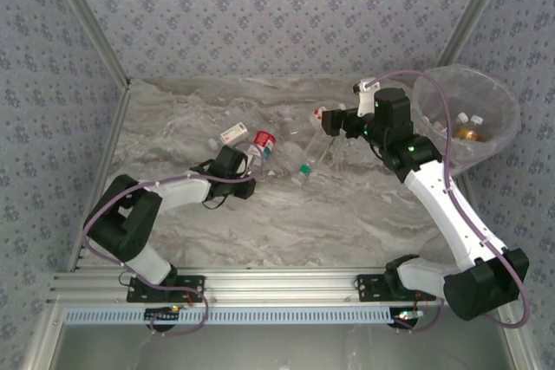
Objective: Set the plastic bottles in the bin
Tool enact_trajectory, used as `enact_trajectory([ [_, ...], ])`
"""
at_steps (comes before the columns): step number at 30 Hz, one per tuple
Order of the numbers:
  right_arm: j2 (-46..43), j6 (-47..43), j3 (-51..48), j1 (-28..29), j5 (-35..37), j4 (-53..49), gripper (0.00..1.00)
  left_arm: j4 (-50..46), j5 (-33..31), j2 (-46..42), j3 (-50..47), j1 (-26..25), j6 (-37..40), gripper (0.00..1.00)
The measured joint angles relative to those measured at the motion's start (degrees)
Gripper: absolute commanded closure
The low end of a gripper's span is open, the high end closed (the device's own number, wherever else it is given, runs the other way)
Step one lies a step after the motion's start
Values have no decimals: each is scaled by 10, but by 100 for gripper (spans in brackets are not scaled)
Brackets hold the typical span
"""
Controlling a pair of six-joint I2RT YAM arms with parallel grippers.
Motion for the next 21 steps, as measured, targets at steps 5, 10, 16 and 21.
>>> enact_trajectory([
  [5, 4, 63, 0, 3, 24, -15, 0, 24, 15, -55, -19, -2, -1, 100],
  [10, 3, 140, -15, 3, 34, -9, 0, 46, 23, -109, -44, -7, -11, 100],
  [16, 9, 224, -37, 5, 9, 0, 0, 75, 47, -167, -65, -11, -39, 100],
  [21, 11, 302, -65, 12, -36, 45, 0, 120, 80, -183, -74, -19, -78, 100],
])
